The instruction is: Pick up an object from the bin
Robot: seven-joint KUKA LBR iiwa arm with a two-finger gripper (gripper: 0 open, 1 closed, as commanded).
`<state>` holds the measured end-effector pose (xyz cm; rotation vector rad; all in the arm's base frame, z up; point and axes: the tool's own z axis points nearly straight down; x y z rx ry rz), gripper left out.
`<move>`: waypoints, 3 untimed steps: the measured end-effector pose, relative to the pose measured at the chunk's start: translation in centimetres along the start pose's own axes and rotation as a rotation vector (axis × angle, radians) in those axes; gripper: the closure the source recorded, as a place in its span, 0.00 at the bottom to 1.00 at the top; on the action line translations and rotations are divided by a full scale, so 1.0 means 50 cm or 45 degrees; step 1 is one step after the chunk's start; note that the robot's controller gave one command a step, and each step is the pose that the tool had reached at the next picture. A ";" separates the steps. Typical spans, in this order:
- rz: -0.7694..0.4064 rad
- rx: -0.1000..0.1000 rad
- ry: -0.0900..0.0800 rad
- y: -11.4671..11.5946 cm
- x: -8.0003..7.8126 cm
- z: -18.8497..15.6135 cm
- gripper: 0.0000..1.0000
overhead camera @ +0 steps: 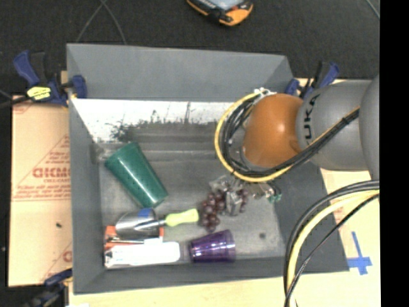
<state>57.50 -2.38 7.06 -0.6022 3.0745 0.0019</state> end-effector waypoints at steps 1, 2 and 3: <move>-0.001 0.000 0.000 0.000 0.000 0.000 1.00; -0.001 0.001 -0.001 -0.001 0.000 -0.001 1.00; -0.001 -0.005 0.013 0.002 0.006 -0.032 1.00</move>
Offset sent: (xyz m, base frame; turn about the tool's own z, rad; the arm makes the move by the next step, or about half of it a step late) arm 0.0000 0.0002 0.0019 -0.0004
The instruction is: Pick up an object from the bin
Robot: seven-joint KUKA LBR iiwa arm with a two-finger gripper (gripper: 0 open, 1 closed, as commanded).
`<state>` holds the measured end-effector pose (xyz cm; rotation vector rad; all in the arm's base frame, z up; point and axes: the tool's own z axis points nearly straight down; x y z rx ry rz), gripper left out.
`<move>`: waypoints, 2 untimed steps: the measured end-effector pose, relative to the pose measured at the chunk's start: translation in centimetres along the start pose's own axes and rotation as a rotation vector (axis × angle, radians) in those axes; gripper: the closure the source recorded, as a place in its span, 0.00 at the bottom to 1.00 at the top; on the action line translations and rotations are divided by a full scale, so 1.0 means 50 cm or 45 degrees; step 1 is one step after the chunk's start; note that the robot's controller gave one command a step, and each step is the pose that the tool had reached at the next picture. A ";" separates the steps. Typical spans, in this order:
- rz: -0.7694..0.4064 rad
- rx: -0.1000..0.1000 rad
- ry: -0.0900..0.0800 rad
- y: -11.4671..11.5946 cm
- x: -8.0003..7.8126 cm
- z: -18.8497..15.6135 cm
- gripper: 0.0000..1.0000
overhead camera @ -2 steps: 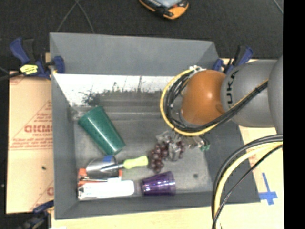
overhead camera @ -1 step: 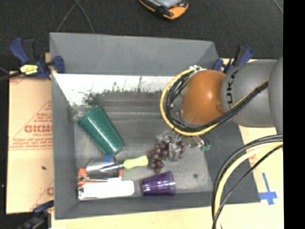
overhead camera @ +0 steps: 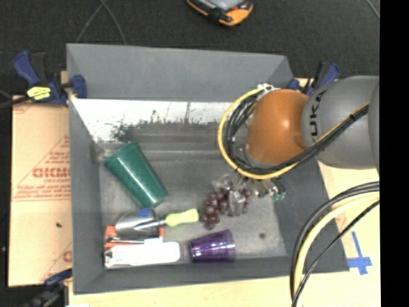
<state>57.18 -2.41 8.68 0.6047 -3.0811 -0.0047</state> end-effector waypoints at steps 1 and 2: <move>0.003 0.004 -0.009 -0.002 -0.004 -0.087 1.00; 0.005 0.006 -0.013 -0.003 -0.005 -0.161 1.00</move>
Offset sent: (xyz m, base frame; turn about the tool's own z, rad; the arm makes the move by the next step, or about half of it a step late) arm 0.0020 -0.0004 0.0453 0.0018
